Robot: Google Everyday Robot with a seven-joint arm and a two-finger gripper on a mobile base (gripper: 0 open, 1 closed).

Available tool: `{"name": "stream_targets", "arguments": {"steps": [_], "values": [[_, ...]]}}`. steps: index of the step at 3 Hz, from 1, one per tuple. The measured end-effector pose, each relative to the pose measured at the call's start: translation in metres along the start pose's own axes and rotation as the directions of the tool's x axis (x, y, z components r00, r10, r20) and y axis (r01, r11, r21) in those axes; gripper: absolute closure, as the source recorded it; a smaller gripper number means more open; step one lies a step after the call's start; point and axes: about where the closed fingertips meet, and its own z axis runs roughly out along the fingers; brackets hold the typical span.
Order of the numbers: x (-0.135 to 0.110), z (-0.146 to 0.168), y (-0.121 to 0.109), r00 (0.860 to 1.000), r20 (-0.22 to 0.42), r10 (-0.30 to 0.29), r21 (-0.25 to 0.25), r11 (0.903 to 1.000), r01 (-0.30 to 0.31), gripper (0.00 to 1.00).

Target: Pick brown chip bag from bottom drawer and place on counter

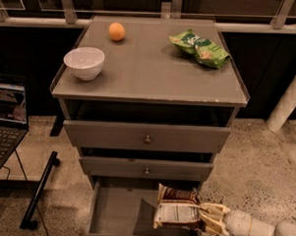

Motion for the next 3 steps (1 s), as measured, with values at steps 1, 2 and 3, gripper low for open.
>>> {"name": "stream_targets", "arguments": {"steps": [1, 2, 3], "values": [[-0.035, -0.014, 0.023, 0.999, 0.023, -0.043, -0.01, 0.999, 0.044, 1.0], [-0.102, -0.037, 0.067, 0.993, 0.035, -0.116, -0.01, 0.9932, 0.116, 1.0], [-0.177, -0.061, 0.107, 0.977, 0.041, -0.208, -0.023, 0.9776, 0.209, 1.0]]}}
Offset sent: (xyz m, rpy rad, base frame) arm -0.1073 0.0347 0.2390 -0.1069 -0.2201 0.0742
